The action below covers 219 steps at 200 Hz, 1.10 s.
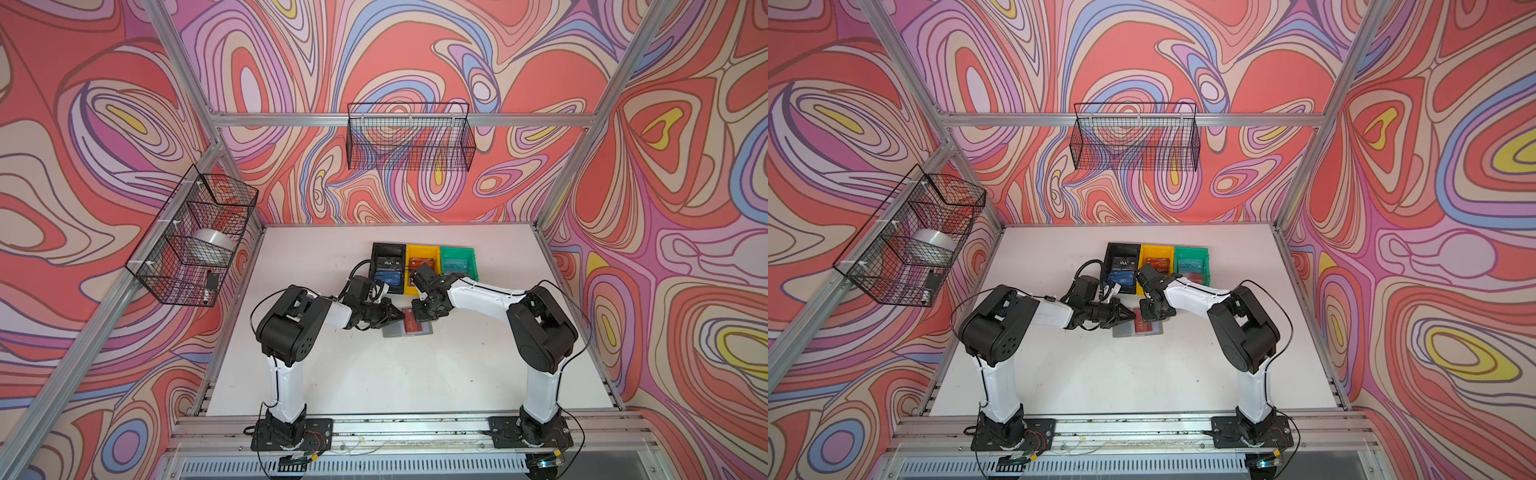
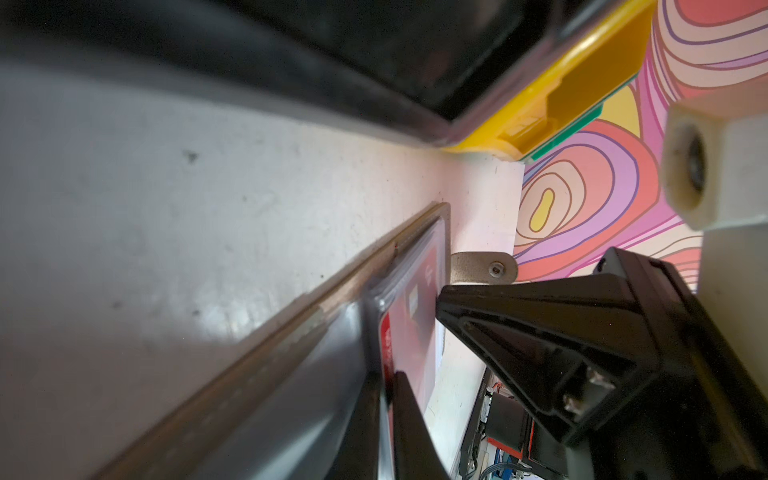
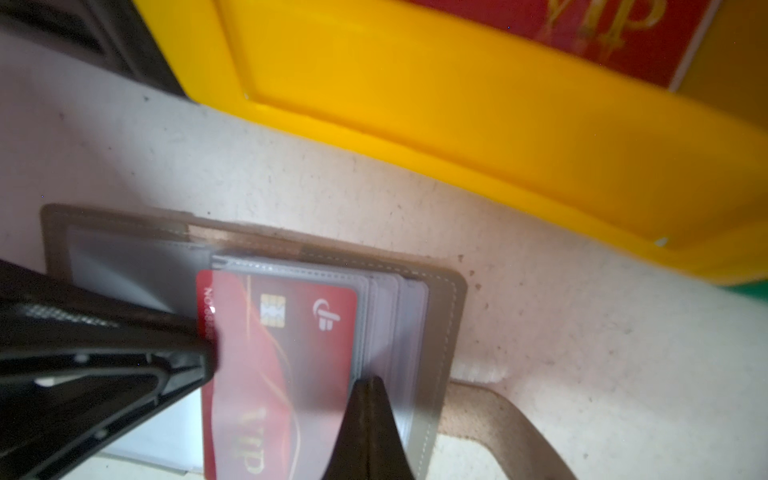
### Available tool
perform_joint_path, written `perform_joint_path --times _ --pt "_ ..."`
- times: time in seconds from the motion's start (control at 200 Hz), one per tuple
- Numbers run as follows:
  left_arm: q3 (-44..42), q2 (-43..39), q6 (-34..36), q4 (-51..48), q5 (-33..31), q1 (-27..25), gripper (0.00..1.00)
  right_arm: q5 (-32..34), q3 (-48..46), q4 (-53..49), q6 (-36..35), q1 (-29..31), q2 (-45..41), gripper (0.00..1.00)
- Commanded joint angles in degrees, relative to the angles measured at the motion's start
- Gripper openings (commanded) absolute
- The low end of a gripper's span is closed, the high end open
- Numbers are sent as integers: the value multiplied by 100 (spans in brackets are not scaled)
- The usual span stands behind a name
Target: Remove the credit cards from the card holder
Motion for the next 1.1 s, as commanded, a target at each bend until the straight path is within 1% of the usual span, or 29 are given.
perform_joint_path --times 0.0,0.16,0.22,0.321,0.566,0.892,1.092 --pt "-44 130 0 19 -17 -37 11 -133 -155 -71 57 38 192 0" --pt "-71 137 1 44 -11 -37 11 -138 -175 -80 75 38 207 0" --pt "-69 135 -8 36 -11 -37 8 -138 -178 -72 86 43 227 0" --pt "-71 135 14 16 -11 -37 0 -138 -181 -71 92 38 216 0" --pt "-118 70 172 -199 -13 56 0 -129 -199 -97 115 38 242 0" --pt "-453 -324 510 -572 24 596 0 -138 -205 -117 116 39 250 0" --pt "-502 -570 559 -679 168 732 0 -367 -144 -96 108 41 134 0"
